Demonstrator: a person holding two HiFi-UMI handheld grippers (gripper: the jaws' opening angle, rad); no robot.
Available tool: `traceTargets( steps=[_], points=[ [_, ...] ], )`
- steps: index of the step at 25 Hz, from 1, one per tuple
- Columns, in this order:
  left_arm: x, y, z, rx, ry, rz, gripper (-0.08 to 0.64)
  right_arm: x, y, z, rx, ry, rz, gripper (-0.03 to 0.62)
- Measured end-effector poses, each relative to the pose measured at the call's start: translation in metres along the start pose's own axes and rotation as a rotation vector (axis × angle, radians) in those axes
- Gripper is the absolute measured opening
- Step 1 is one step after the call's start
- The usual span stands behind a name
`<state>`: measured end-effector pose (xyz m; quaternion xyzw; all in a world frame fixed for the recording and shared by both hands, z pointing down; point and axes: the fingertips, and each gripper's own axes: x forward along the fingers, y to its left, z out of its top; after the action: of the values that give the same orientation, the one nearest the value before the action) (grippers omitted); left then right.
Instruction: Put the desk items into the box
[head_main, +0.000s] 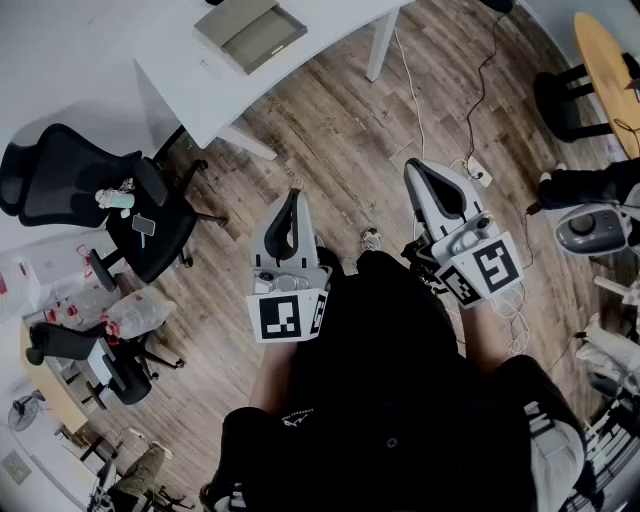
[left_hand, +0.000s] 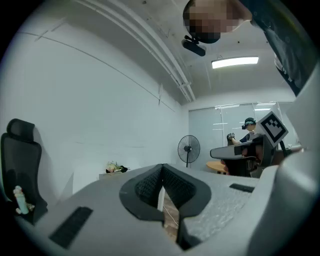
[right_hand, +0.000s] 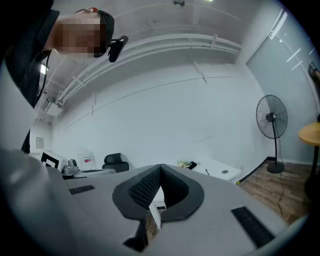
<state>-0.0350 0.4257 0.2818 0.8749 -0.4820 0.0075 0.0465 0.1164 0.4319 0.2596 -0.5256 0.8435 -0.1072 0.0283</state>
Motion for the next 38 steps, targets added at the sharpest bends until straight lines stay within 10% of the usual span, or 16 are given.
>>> traceTargets(
  steps=[13, 28, 38],
  points=[
    [-0.061, 0.034, 0.01, -0.005, 0.021, 0.05, 0.008, -0.007, 0.063, 0.011, -0.034, -0.014, -0.001, -0.002],
    [-0.029, -0.066, 0.002, -0.013, -0.004, 0.034, 0.008, -0.08, -0.016, 0.01, -0.073, -0.006, -0.061, -0.002],
    [0.009, -0.045, -0.002, -0.021, -0.004, 0.045, 0.008, -0.052, -0.038, 0.007, -0.046, 0.012, -0.069, -0.002]
  ],
)
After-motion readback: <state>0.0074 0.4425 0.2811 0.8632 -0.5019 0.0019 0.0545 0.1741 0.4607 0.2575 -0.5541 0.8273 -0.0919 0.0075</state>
